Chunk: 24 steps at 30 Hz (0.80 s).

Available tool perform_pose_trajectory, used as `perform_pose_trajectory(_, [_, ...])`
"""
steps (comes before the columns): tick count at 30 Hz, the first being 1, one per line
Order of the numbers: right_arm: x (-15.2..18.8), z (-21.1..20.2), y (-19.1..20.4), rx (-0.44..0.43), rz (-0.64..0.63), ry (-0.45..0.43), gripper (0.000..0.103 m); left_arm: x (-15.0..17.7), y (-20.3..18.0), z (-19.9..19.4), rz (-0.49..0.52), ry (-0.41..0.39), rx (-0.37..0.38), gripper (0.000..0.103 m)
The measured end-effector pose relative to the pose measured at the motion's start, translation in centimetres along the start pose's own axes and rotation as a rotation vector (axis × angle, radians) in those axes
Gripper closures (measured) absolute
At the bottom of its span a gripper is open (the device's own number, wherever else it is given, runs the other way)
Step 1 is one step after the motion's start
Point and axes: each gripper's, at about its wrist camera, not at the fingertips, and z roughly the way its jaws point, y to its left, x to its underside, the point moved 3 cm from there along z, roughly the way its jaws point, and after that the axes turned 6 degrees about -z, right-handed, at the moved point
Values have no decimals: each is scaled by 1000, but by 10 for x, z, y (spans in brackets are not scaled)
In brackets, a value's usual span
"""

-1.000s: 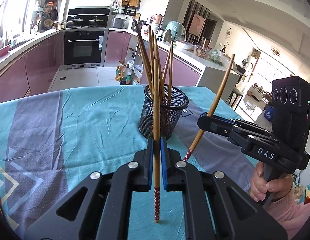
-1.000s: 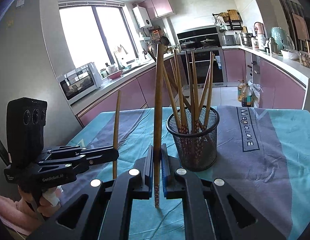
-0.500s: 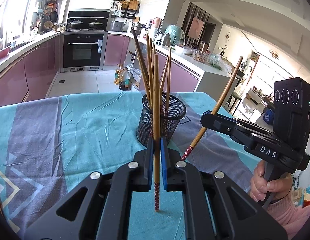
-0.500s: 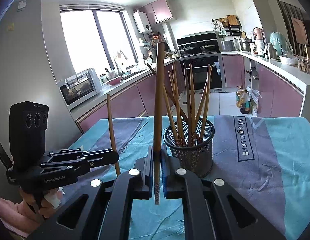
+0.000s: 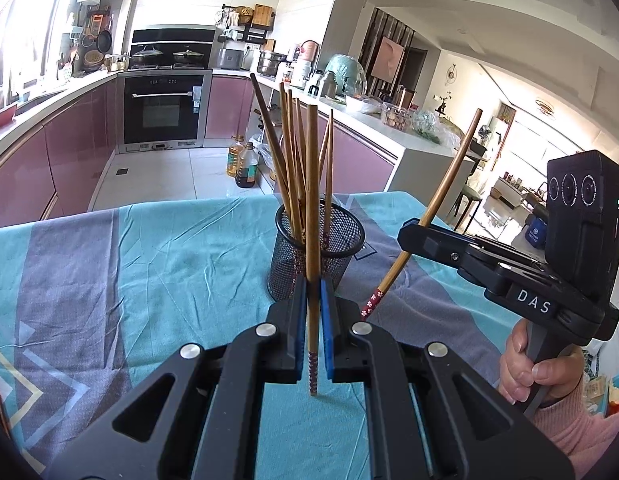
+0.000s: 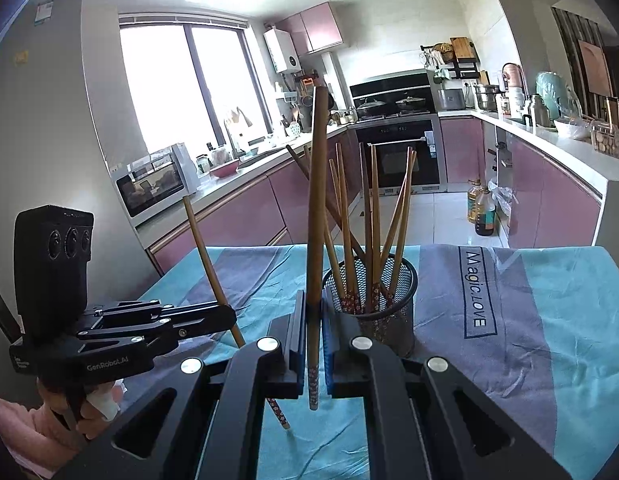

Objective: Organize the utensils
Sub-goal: 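Lower both held chopsticks into the black mesh cup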

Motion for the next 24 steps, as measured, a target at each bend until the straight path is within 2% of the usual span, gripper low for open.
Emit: perform_pose_trajectory(24, [-23, -9, -8, 21, -15, -55, 97, -26, -11, -5, 22, -59, 21, 95])
